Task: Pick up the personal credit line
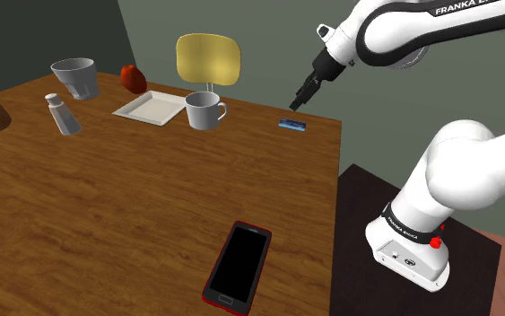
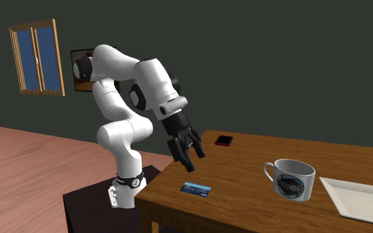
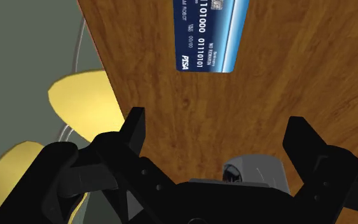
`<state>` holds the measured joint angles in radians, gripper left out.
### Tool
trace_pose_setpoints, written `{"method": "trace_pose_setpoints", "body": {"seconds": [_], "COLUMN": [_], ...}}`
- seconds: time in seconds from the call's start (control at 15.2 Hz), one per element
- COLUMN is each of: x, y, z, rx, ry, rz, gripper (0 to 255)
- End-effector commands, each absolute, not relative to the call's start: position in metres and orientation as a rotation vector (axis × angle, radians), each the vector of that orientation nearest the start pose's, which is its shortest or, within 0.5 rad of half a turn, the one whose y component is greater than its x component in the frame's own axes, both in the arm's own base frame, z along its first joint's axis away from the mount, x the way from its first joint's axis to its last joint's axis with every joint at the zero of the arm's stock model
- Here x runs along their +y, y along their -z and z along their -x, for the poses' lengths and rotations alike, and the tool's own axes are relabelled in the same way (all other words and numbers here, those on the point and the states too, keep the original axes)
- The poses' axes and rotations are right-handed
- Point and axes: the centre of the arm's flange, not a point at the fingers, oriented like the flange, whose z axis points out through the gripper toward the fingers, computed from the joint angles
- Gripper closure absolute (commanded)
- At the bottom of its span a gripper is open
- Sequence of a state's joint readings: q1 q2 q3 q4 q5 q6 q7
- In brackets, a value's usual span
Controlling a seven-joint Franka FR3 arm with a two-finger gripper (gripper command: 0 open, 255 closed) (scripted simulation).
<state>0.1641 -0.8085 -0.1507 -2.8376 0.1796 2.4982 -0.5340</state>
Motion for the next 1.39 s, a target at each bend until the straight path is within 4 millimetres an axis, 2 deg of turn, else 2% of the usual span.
{"method": "trace_pose_setpoints", "body": {"seconds": [0.0, 0.53, 0.66, 0.73, 1.32], "x": [0.009, 0.009, 0.009, 0.009, 0.009], "y": [-0.431, -0.386, -0.383, -0.383, -0.383], "z": [-0.350, -0.354, -0.354, -0.353, -0.354], "rx": [-0.694, -0.709, -0.709, -0.709, -0.709], "ry": [0.820, 0.841, 0.841, 0.841, 0.841], "rz": [2.808, 2.795, 2.795, 2.795, 2.795], "gripper": [0, 0, 0, 255, 255]}}
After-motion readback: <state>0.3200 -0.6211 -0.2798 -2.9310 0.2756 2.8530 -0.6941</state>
